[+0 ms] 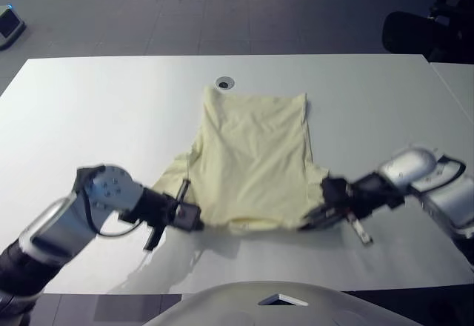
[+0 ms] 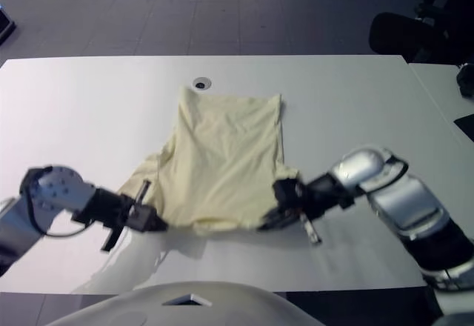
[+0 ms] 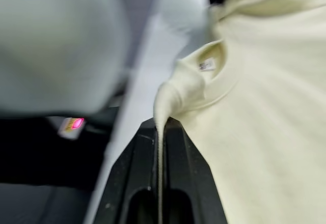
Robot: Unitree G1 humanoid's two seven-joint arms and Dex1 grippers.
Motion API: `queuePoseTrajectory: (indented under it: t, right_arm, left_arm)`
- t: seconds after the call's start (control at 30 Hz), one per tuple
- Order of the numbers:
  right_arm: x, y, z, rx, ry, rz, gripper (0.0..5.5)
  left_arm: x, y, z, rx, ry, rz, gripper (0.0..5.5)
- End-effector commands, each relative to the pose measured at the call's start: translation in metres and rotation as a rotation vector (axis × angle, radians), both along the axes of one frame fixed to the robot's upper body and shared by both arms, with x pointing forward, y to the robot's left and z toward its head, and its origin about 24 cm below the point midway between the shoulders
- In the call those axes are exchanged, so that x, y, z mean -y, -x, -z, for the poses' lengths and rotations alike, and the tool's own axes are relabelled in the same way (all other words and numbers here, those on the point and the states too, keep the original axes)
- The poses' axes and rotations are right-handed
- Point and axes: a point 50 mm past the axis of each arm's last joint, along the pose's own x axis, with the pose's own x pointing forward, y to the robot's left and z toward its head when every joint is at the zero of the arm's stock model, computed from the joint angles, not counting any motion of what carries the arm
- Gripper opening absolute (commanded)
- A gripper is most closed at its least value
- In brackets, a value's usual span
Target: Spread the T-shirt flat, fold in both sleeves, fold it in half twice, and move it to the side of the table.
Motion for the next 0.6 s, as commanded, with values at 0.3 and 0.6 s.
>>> queuePoseTrajectory:
  t: [0.3, 0.6]
  right_arm:
    - [0.022, -0.006, -0.037, 0.015, 0.004, 0.068, 1.60]
    - [0.047, -0.093, -0.051, 0.520, 0.089, 0.475, 2.98]
  left_arm:
    - [-0.019, -0.006, -0.057, -0.178, 0.179, -0.183, 1.57]
    - [-0.031, -0.097, -0.076, 0.300, 0.294, -0.502, 3.01]
